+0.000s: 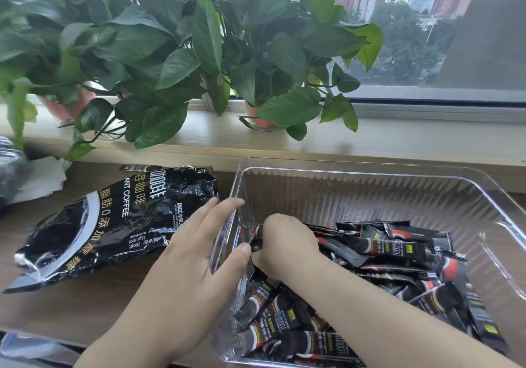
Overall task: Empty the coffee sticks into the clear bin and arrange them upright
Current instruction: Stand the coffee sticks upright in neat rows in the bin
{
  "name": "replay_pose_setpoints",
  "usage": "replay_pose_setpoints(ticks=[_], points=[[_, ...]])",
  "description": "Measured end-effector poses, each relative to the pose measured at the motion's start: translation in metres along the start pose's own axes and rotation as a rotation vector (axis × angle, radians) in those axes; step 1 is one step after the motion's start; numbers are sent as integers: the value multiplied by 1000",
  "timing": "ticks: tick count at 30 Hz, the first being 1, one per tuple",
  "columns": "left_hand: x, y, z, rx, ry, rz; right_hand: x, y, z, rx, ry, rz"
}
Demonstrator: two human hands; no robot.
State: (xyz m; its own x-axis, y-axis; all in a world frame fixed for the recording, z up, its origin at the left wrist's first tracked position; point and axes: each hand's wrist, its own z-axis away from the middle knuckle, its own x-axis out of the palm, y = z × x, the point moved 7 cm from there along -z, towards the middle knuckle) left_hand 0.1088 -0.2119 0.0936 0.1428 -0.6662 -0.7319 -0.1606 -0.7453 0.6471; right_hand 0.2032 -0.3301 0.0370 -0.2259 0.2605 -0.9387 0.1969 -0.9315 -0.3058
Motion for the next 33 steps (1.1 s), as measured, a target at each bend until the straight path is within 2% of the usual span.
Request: replay_pose_setpoints(ticks=[5, 12, 19, 24, 26, 28, 30, 31, 33], points=[[-1, 1, 0, -14, -8, 0, 0, 3, 4, 7, -53, -36], [-1, 0, 1, -31, -16, -14, -10, 31, 5, 50, -21, -158], [-2, 1, 0, -32, -17, -43, -34, 45, 5, 81, 79, -350], [-7, 6, 1, -45, -2, -122, -55, 48, 14, 100, 131, -608], [-11, 12, 2, 12, 59, -254, -76, 55, 24, 102, 175, -641], [-18, 31, 4, 164, 191, -366, -101, 65, 38, 105, 235, -642], [-17, 58, 10, 343, 347, -342, -123, 77, 53, 104, 291, -665], [-12, 71, 11, 385, 371, -302, -131, 84, 60, 106, 317, -682], [6, 92, 4, 345, 300, -189, -141, 98, 70, 109, 364, -710]])
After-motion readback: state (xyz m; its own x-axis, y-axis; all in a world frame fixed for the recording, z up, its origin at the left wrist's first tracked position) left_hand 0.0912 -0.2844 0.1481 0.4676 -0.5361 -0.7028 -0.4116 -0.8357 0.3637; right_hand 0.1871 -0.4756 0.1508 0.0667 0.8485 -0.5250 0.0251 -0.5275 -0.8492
